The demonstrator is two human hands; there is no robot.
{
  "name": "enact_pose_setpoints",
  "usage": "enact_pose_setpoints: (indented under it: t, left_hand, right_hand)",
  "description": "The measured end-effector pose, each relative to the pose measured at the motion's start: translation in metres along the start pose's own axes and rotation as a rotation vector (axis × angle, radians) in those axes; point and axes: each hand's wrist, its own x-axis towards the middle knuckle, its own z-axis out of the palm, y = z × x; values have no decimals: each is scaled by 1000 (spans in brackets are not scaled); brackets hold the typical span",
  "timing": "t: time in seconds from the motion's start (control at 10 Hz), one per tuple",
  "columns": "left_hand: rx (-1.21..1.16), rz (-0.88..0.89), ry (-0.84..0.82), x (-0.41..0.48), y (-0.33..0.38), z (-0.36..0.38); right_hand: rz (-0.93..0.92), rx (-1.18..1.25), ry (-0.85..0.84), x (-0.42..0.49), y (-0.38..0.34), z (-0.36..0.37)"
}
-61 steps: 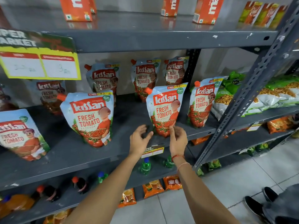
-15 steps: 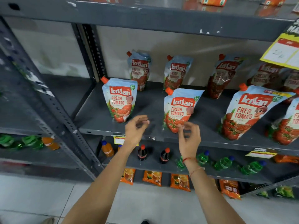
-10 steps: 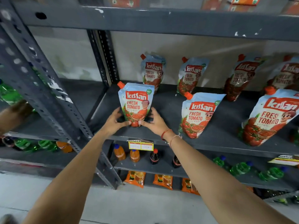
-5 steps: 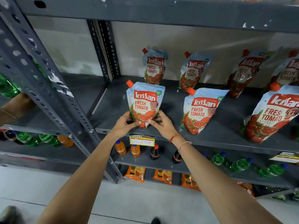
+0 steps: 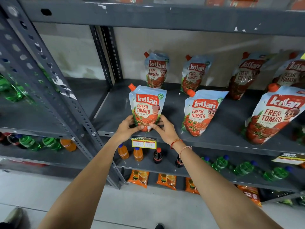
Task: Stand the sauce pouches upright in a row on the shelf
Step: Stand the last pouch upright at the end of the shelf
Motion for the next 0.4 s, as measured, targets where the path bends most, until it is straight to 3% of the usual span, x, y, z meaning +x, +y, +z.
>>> enact_pose_setpoints:
  t: [0.2,0.4]
  left_hand:
    - [-56,-46,30,-6,6,6]
    - [-45,-108,260,-23,17,9]
  right_hand:
    - [35,50,17,-6,-10,-5]
    - [59,7,120,-20,-16,-11]
